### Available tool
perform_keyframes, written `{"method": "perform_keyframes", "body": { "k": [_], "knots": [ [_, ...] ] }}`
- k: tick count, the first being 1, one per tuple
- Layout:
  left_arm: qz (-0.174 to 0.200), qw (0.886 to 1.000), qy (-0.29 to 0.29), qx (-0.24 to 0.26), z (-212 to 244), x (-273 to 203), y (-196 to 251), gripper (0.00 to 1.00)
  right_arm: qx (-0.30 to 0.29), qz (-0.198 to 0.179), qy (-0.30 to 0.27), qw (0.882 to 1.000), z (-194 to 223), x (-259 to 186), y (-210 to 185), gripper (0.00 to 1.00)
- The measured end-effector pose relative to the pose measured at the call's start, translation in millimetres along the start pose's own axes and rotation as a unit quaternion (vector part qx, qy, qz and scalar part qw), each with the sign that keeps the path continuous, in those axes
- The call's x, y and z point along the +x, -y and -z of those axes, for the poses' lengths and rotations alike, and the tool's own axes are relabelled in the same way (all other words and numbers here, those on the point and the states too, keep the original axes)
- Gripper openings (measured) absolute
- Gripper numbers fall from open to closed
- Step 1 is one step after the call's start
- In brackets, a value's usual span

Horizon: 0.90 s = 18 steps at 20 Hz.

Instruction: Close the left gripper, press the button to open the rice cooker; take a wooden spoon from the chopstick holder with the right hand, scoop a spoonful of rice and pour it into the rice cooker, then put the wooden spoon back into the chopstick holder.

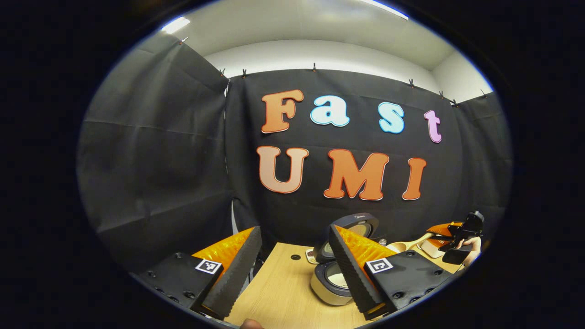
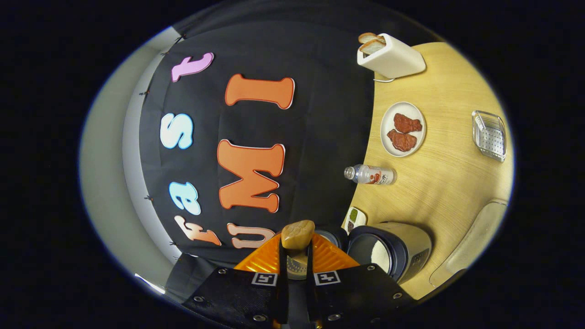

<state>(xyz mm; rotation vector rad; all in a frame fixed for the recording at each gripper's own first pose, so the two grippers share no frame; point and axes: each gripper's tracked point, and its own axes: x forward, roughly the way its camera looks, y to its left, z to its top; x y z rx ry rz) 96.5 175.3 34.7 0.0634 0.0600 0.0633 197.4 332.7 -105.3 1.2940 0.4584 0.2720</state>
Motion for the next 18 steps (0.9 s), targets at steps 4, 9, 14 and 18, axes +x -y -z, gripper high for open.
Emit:
{"method": "perform_keyframes", "body": {
  "k": [4, 9, 14, 18],
  "knots": [
    [-0.023, 1.000, 0.000, 0.000, -0.7, -1.7, -20.0, 0.97, -0.054, 0.001, -0.003, 0.999, 11.0, 19.4, -10.1, 0.15],
    [-0.035, 0.999, -0.001, -0.011, -0.7, -0.9, -29.9, 0.97, -0.129, 0.016, -0.004, 0.992, 22.2, 31.1, -11.1, 0.15],
    [-0.034, 0.999, 0.003, -0.006, -2.6, 0.0, -29.6, 0.98, -0.169, 0.007, 0.002, 0.986, 25.3, 34.4, -24.2, 0.15],
    [-0.032, 0.999, 0.002, -0.006, -1.0, 2.7, -31.5, 0.97, -0.201, 0.006, 0.007, 0.980, 26.8, 34.1, -31.0, 0.15]
  ]
}}
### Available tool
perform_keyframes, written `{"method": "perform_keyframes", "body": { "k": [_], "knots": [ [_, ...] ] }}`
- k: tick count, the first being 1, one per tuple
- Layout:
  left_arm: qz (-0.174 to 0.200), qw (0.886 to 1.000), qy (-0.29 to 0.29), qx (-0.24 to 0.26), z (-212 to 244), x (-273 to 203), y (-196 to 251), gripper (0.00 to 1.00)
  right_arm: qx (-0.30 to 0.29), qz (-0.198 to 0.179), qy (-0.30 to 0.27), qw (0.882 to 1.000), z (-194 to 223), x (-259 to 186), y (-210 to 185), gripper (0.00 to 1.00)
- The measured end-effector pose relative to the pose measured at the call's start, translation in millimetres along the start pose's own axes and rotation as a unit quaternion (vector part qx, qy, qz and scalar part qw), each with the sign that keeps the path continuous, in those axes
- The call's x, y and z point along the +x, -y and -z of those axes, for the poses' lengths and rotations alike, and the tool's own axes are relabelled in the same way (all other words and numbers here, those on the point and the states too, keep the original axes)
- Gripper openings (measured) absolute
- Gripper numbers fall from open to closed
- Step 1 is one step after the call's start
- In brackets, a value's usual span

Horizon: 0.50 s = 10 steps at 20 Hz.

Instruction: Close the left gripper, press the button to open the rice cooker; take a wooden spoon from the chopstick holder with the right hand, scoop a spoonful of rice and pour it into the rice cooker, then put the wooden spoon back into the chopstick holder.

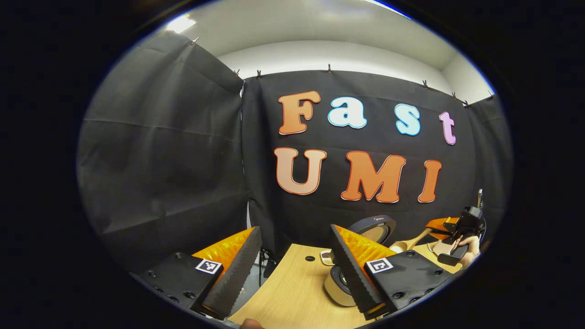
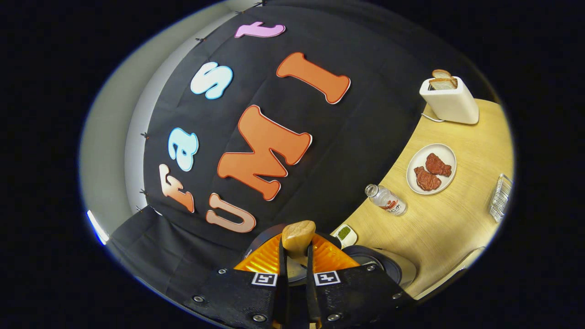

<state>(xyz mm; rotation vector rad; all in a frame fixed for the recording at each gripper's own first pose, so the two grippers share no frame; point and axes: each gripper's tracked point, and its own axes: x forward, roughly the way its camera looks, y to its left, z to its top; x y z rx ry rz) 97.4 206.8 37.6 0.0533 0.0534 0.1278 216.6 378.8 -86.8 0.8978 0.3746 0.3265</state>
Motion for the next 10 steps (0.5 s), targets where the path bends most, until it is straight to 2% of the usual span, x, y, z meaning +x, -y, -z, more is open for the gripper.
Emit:
{"method": "perform_keyframes", "body": {
  "k": [3, 10],
  "knots": [
    [-0.001, 1.000, 0.000, 0.000, 0.2, 0.7, -2.3, 1.00, -0.027, -0.001, 0.005, 1.000, 0.0, -0.4, -5.5, 0.15],
    [-0.002, 1.000, -0.001, -0.001, 3.2, 0.0, -9.8, 0.99, -0.065, -0.009, 0.010, 0.998, 5.7, -0.1, -20.8, 0.15]
  ]
}}
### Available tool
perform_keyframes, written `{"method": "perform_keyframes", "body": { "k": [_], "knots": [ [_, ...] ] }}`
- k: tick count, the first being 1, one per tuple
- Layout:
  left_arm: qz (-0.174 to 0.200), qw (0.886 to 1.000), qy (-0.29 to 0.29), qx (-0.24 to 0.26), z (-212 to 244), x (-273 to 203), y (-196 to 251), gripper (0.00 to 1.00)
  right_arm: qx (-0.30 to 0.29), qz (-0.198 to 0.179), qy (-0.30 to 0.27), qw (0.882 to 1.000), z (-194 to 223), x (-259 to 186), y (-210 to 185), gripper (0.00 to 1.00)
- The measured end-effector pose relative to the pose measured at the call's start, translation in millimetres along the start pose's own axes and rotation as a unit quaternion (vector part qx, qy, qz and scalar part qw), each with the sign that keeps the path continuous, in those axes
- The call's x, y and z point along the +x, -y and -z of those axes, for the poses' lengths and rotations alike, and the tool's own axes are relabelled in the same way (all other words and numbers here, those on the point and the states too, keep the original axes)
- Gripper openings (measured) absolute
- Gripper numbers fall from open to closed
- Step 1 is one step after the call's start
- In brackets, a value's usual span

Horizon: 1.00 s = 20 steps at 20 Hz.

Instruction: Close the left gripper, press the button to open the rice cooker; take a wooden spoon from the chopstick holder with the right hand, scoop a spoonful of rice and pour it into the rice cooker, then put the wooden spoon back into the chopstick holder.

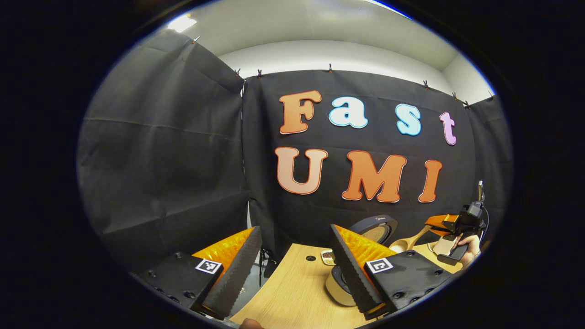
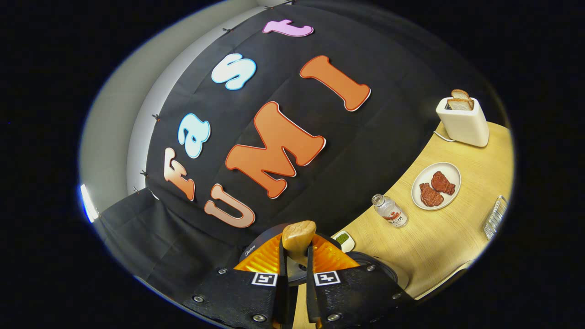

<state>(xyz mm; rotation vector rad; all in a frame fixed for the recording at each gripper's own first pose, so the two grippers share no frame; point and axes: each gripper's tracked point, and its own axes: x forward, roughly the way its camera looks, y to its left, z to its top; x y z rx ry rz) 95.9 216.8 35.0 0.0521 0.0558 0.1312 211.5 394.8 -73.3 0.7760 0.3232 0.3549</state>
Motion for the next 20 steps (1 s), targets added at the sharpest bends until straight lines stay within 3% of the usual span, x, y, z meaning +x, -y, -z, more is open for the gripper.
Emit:
{"method": "perform_keyframes", "body": {
  "k": [13, 20],
  "knots": [
    [-0.009, 1.000, -0.003, -0.006, 7.1, 3.3, -14.6, 0.97, -0.130, -0.027, 0.008, 0.991, 15.3, -2.8, -34.2, 0.15],
    [-0.002, 1.000, -0.004, -0.009, 8.8, 6.9, -12.9, 0.99, -0.244, -0.054, 0.017, 0.968, 29.5, -10.3, -58.2, 0.15]
  ]
}}
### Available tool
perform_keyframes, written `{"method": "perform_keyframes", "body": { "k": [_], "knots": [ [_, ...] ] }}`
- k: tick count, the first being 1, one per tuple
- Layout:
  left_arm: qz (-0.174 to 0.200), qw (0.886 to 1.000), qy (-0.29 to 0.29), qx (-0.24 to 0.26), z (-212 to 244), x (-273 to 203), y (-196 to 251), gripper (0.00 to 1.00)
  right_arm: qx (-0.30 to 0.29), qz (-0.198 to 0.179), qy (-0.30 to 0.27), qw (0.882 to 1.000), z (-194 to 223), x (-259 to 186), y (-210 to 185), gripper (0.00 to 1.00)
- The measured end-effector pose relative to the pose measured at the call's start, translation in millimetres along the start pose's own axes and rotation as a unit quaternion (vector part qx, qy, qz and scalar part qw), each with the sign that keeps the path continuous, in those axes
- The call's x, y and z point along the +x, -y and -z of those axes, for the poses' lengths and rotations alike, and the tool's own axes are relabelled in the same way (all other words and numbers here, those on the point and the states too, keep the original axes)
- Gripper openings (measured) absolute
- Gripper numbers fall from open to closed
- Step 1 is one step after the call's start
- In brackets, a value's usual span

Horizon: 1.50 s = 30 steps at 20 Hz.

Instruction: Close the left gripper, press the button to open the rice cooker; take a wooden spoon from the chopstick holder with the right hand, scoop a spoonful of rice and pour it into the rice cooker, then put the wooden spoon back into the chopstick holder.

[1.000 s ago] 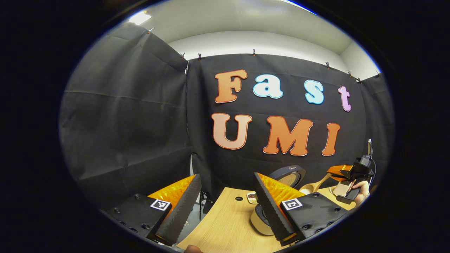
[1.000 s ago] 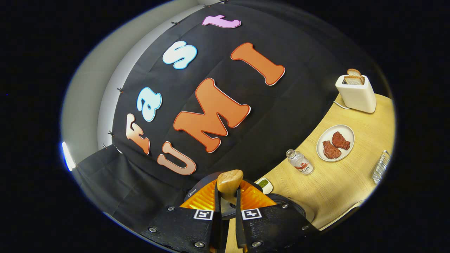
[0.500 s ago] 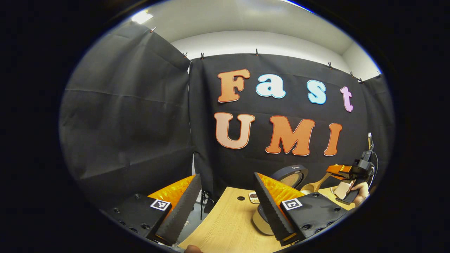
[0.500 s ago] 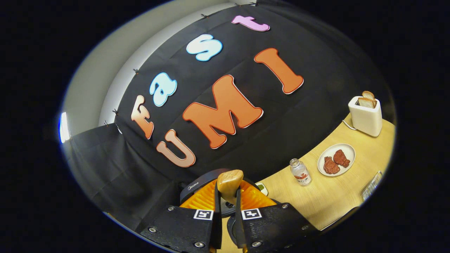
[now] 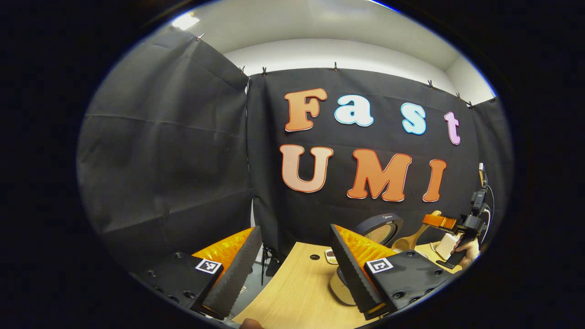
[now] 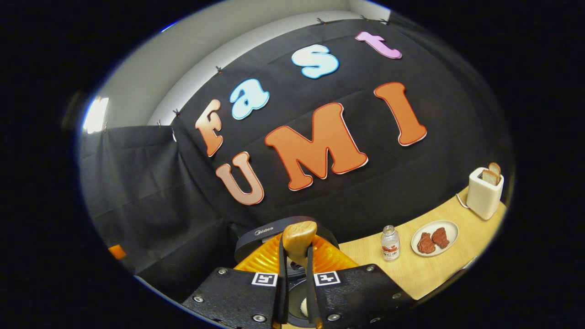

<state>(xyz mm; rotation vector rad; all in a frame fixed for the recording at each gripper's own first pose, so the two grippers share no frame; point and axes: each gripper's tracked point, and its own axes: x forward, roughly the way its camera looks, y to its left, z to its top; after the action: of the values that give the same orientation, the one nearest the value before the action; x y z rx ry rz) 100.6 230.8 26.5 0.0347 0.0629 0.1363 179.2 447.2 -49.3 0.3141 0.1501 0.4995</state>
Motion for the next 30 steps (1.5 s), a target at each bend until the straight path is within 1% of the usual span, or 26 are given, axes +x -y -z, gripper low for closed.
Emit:
{"method": "perform_keyframes", "body": {
  "k": [5, 8, 10, 12, 15, 18, 19, 22, 26, 30],
  "knots": [
    [0.001, 1.000, -0.005, 0.001, 5.8, 4.1, -0.3, 1.00, -0.061, -0.019, -0.009, 0.998, 10.2, -2.2, -13.4, 0.14],
    [0.001, 1.000, -0.011, 0.003, 11.2, 5.4, 0.3, 1.00, -0.100, -0.028, -0.016, 0.994, 15.7, -0.5, -13.7, 0.15],
    [0.001, 1.000, -0.015, 0.002, 13.5, 6.5, 0.3, 0.99, -0.113, -0.037, -0.022, 0.993, 20.7, -1.3, -16.9, 0.15],
    [0.003, 1.000, -0.017, 0.002, 15.3, 8.5, 2.6, 0.99, -0.120, -0.041, -0.016, 0.992, 20.1, -7.1, -18.6, 0.14],
    [0.006, 1.000, -0.020, 0.002, 17.7, 11.1, 4.7, 0.98, -0.111, -0.043, -0.022, 0.993, 20.7, -9.3, -15.0, 0.15],
    [0.012, 1.000, -0.020, 0.001, 17.9, 13.9, 11.9, 0.97, -0.069, -0.039, -0.022, 0.997, 9.8, -13.1, -4.9, 0.15],
    [0.015, 1.000, -0.018, 0.000, 17.8, 14.5, 15.2, 0.99, -0.051, -0.038, -0.023, 0.998, 5.1, -15.8, 0.7, 0.15],
    [0.023, 1.000, -0.012, -0.004, 14.3, 22.4, 29.1, 0.97, -0.016, -0.021, -0.011, 1.000, -12.9, -30.5, 30.9, 0.15],
    [0.044, 0.999, -0.006, -0.005, 10.7, 31.8, 59.9, 0.97, -0.016, 0.027, 0.013, 0.999, -41.5, -58.4, 85.8, 0.15],
    [0.060, 0.998, 0.000, -0.001, 8.5, 38.5, 89.3, 0.97, -0.012, 0.080, 0.024, 0.996, -56.9, -92.4, 147.0, 0.15]
  ]
}}
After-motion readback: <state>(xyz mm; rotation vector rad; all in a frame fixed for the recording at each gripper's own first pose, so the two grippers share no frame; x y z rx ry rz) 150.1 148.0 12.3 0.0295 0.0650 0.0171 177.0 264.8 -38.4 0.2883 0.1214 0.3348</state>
